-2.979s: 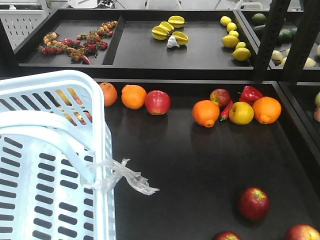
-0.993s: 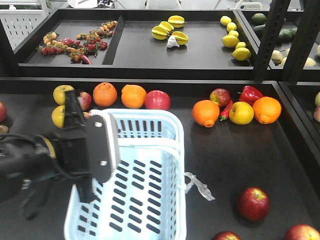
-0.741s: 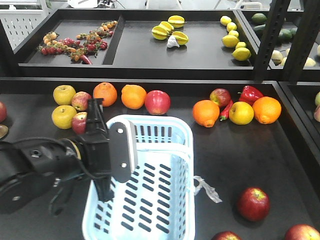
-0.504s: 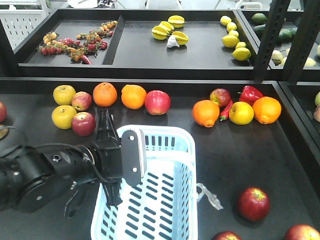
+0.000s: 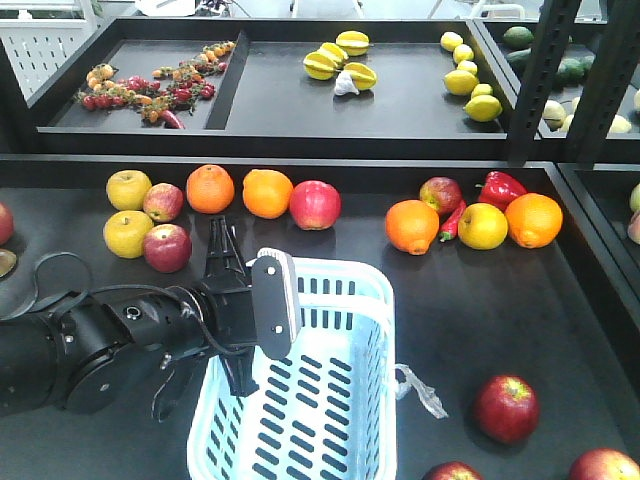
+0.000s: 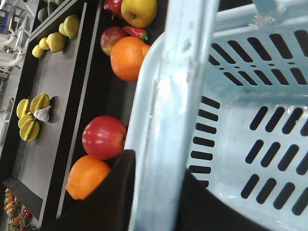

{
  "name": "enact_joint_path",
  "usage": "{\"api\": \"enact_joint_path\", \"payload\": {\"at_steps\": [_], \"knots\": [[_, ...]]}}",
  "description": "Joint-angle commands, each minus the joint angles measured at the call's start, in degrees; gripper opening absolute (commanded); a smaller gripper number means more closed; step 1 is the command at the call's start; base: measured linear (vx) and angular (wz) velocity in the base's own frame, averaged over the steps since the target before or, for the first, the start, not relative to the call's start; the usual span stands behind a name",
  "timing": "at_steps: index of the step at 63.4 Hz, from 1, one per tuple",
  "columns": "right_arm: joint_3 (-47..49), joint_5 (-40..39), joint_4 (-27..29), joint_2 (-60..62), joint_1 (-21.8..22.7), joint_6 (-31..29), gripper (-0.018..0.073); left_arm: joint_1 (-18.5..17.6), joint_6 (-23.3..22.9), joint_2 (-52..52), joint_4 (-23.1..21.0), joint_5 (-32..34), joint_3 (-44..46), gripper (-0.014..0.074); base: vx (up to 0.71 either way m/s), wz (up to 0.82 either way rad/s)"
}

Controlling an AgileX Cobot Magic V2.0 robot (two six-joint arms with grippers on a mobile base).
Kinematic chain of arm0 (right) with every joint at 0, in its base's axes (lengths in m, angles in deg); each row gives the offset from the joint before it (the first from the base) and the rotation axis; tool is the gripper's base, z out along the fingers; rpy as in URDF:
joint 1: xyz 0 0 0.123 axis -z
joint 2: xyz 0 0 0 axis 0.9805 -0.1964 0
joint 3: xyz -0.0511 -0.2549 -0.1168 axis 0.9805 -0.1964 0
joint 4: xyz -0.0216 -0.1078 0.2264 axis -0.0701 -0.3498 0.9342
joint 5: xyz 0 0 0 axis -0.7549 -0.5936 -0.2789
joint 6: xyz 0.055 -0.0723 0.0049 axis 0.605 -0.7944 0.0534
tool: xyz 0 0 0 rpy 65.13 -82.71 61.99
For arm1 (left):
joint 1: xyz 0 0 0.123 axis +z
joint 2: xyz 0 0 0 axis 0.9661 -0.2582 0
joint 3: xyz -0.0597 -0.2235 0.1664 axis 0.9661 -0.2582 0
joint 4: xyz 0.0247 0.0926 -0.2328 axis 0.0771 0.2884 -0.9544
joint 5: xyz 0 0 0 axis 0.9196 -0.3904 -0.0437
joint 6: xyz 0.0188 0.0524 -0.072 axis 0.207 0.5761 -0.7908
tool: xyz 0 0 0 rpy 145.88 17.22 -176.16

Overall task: Pick three apples into basket with both arms
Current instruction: 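Lower the light-blue basket onto the table with the left gripper, then open the left gripper and withdraw it from the basket handle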

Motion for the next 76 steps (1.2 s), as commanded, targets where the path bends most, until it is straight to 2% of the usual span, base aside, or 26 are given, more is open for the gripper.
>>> {"api": "enact_joint_path", "payload": {"at_steps": [1,17,28,63,76], "knots": [[-0.7,-4.5,-0.3,0.6,-0.2,-0.4,-0.0009,-0.2,-0.9,0.9,-0.8,3.0,1.1,0.0227,0.00,0.00],[-0.7,-4.5,-0.3,0.6,-0.2,-0.4,-0.0009,-0.2,-1.0,0.9,-0.9,4.4,1.1,0.0494,0.00,0.00],[-0.7,-4.5,-0.3,0.6,-0.2,-0.4,-0.0009,-0.2,-1.0,0.9,-0.9,4.6,1.1,0.0597,0.00,0.00],[-0.7,-4.5,-0.3,0.6,-0.2,-0.4,-0.0009,-0.2,-1.0,5.2,-1.1,4.2,1.1,0.0603,0.00,0.00],[-0.7,-4.5,-0.3,0.6,-0.2,-0.4,-0.0009,-0.2,-1.0,11.0,-5.8,-2.0,1.1,0.0600,0.00,0.00]]}}
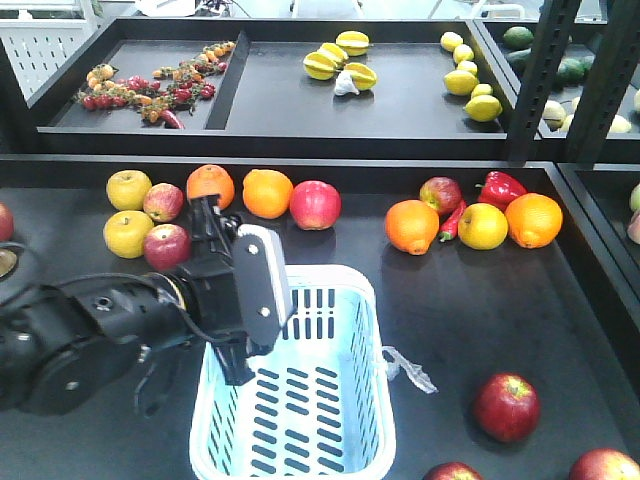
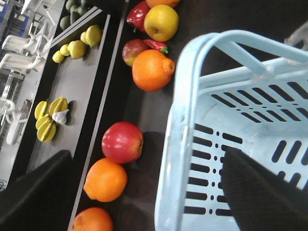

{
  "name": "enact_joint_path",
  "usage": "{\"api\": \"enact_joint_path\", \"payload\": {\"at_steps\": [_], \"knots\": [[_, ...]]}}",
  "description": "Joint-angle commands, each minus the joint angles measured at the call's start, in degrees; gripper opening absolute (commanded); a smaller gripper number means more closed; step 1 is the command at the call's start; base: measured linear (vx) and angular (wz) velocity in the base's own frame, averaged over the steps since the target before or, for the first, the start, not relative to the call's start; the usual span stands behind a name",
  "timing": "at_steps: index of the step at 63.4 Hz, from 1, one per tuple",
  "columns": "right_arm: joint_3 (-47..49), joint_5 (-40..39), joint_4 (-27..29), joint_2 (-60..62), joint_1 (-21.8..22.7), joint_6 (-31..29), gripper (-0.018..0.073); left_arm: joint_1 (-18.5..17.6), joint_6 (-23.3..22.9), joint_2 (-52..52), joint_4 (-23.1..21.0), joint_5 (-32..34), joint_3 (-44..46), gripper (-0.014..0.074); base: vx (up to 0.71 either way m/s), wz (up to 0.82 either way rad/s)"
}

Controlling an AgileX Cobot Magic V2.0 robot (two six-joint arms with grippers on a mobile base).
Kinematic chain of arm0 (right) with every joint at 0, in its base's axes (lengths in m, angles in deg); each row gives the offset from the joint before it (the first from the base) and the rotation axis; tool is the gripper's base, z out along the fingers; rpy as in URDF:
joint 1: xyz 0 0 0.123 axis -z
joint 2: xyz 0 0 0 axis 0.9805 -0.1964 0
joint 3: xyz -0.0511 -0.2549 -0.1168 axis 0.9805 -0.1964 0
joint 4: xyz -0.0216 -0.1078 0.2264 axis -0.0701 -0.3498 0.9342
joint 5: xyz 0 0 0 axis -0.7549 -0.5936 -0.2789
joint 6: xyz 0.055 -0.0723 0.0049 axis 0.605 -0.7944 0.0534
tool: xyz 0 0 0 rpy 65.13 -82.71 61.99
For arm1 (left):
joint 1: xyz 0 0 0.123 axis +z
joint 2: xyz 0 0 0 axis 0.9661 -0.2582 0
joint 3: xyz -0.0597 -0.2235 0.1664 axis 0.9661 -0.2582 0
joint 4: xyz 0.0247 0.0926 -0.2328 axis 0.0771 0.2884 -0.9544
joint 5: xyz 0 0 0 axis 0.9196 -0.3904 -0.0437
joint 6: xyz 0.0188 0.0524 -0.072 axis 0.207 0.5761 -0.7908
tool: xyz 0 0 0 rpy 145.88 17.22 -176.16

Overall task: Pick three apples into basket with both arms
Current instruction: 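Open the left gripper and withdraw it from the basket handle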

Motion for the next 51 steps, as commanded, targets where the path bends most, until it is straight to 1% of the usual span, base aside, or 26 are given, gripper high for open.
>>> {"api": "enact_joint_path", "payload": {"at_steps": [1,8,14,17,26,29,31,32,33,34,36,39,45,51], "knots": [[-0.7,-4.5,-0.3,0.6,-0.2,-0.4,-0.0009,-0.2,-0.8,4.9,-3.6,-0.4,1.2,0.0601,0.00,0.00],[-0.7,-4.5,-0.3,0.6,-0.2,-0.4,-0.0009,-0.2,-0.8,8.9,-7.3,-5.1,1.2,0.0596,0.00,0.00],[-0.7,-4.5,-0.3,0.6,-0.2,-0.4,-0.0009,-0.2,-0.8,12.4,-9.9,-6.9,1.2,0.0593,0.00,0.00],[-0.7,-4.5,-0.3,0.6,-0.2,-0.4,-0.0009,-0.2,-0.9,14.0,-11.8,-8.4,1.2,0.0593,0.00,0.00],[-0.7,-4.5,-0.3,0.6,-0.2,-0.4,-0.0009,-0.2,-1.5,18.7,-17.7,-16.8,1.2,0.0593,0.00,0.00],[-0.7,-4.5,-0.3,0.6,-0.2,-0.4,-0.0009,-0.2,-3.7,19.9,-19.0,-18.2,1.2,0.0593,0.00,0.00],[-0.7,-4.5,-0.3,0.6,-0.2,-0.4,-0.0009,-0.2,-6.1,20.8,-19.7,-18.6,1.2,0.0593,0.00,0.00],[-0.7,-4.5,-0.3,0.6,-0.2,-0.4,-0.0009,-0.2,-7.8,21.3,-19.7,-18.9,1.2,0.0593,0.00,0.00],[-0.7,-4.5,-0.3,0.6,-0.2,-0.4,-0.0009,-0.2,-8.3,21.5,-19.6,-18.9,1.2,0.0593,0.00,0.00],[-0.7,-4.5,-0.3,0.6,-0.2,-0.4,-0.0009,-0.2,-10.4,22.2,-19.4,-19.3,1.2,0.0593,0.00,0.00],[-0.7,-4.5,-0.3,0.6,-0.2,-0.4,-0.0009,0.0,-12.8,23.0,-18.8,-19.6,1.2,0.0593,0.00,0.00],[-0.7,-4.5,-0.3,0.6,-0.2,-0.4,-0.0009,0.4,-15.2,23.9,-18.4,-19.8,1.2,0.0593,0.00,0.00],[-0.7,-4.5,-0.3,0.6,-0.2,-0.4,-0.0009,2.9,-21.0,25.7,-16.7,-21.5,1.2,0.0593,0.00,0.00],[-0.7,-4.5,-0.3,0.6,-0.2,-0.4,-0.0009,6.8,-27.0,27.9,-15.0,-23.2,1.2,0.0593,0.00,0.00]]}}
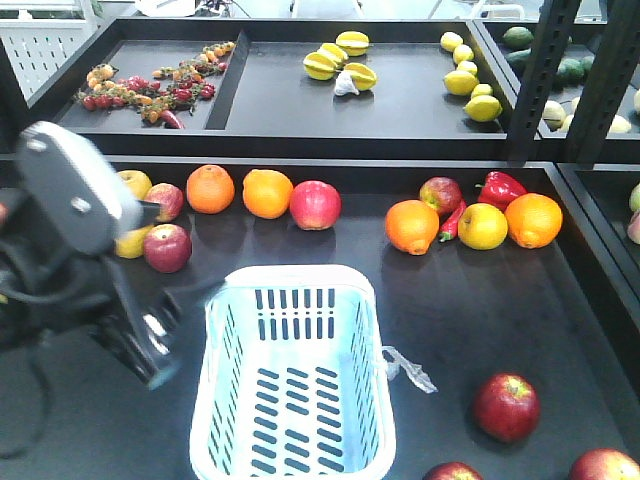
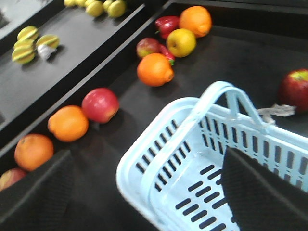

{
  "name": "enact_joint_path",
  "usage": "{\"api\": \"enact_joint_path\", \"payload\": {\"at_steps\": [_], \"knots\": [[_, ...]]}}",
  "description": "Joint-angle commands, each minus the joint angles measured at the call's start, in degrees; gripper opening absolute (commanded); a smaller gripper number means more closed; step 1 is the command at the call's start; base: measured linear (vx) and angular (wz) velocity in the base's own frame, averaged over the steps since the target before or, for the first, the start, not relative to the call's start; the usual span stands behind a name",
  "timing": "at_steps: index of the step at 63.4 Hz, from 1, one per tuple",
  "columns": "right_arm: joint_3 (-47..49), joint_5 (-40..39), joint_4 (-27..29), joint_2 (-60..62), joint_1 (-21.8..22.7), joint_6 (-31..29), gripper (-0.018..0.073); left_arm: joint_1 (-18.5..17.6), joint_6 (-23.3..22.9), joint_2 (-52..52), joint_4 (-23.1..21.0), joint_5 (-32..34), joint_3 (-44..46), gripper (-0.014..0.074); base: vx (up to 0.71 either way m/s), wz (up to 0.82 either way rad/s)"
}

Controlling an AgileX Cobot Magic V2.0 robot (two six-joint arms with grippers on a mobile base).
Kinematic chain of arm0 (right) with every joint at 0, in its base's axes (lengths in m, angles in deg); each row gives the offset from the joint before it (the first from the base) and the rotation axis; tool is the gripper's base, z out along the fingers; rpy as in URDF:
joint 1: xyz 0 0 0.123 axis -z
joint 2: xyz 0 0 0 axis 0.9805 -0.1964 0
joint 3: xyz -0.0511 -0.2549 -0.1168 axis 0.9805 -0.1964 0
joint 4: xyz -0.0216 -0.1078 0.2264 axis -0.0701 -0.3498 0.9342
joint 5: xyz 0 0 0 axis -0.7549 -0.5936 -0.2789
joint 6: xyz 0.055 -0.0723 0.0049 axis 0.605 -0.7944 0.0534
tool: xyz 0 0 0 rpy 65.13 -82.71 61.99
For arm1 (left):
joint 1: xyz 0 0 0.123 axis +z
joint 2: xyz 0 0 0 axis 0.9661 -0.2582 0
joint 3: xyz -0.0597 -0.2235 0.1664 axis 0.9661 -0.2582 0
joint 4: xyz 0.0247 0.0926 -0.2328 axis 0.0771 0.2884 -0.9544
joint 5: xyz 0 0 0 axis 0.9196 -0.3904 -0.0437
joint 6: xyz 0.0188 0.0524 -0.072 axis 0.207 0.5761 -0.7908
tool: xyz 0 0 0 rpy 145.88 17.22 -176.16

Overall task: Pick three apples into basket with both arms
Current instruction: 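Open the left gripper and withdraw it from the basket handle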

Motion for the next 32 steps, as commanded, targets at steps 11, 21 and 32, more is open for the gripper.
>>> {"api": "enact_joint_path", "payload": {"at_steps": [11,21,32], "knots": [[-0.7,-4.5,-0.3,0.6,-0.2,-0.4,-0.0009,9.2,-15.1,6.4,5.9,-1.4,1.2,0.0593,0.00,0.00],[-0.7,-4.5,-0.3,0.6,-0.2,-0.4,-0.0009,14.3,-24.2,9.4,12.8,-5.6,1.2,0.0593,0.00,0.00],[-0.7,-4.5,-0.3,0.6,-0.2,-0.4,-0.0009,16.2,-31.3,13.4,17.8,-10.5,1.2,0.0593,0.00,0.00]]}}
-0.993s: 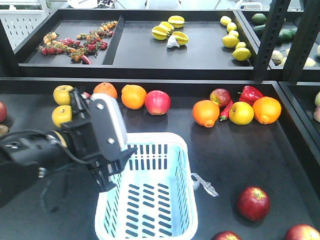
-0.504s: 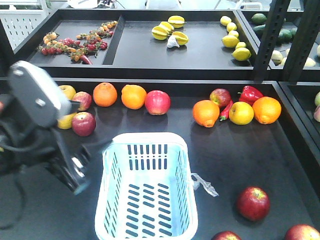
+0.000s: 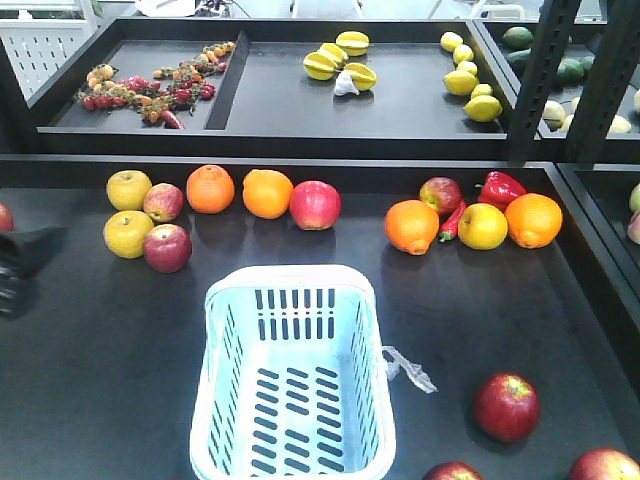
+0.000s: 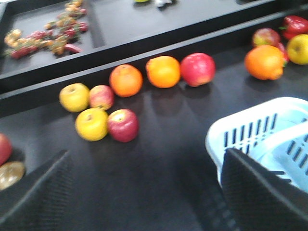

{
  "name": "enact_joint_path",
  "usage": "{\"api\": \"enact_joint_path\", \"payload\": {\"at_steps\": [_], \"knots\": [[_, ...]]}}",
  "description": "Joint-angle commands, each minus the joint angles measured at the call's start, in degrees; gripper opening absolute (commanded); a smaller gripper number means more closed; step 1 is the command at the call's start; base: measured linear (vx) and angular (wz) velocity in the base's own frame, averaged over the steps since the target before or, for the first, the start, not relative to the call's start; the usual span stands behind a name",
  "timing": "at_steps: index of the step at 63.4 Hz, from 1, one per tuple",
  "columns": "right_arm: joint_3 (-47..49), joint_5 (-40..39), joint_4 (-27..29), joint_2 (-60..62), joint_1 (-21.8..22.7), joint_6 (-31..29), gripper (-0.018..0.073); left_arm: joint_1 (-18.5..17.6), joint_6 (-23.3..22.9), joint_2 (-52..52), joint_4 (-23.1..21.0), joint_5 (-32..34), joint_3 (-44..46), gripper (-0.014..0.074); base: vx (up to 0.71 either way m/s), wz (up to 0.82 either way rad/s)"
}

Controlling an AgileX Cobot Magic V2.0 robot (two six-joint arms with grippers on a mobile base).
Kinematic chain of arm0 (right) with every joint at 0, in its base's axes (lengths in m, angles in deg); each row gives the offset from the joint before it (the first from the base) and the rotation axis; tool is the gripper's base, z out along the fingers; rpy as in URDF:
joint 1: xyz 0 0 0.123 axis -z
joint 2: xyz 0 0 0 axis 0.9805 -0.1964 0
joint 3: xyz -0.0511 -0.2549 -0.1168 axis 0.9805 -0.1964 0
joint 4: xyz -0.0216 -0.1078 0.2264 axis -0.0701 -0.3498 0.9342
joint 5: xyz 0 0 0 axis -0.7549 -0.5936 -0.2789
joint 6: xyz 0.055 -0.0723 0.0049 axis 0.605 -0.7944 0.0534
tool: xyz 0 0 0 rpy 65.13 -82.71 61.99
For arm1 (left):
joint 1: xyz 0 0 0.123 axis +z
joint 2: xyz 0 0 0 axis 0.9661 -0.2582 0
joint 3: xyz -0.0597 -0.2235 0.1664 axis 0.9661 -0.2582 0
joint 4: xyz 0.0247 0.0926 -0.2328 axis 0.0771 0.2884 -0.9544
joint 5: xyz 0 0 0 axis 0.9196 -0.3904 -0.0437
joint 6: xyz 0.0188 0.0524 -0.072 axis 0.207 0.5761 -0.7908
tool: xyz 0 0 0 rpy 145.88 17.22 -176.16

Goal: Pick three apples into basket with both arms

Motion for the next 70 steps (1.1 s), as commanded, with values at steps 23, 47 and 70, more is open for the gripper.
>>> {"api": "enact_joint_path", "payload": {"at_steps": [23,47,70], "knots": [[-0.7,-4.4,-0.3,0.6,-0.2,-0.4,-0.0009,0.3,-5.9,7.3,4.4,-4.4,1.2,0.0593,0.00,0.00],[-0.7,-7.3,0.1,0.6,-0.2,-0.3,-0.0009,0.3,-5.9,7.2,4.3,-5.0,1.2,0.0593,0.00,0.00],[15.2,10.0,10.3,-3.9,-0.2,-0.4,-0.0009,0.3,-5.9,7.2,4.2,-5.0,1.2,0.0593,0.00,0.00]]}}
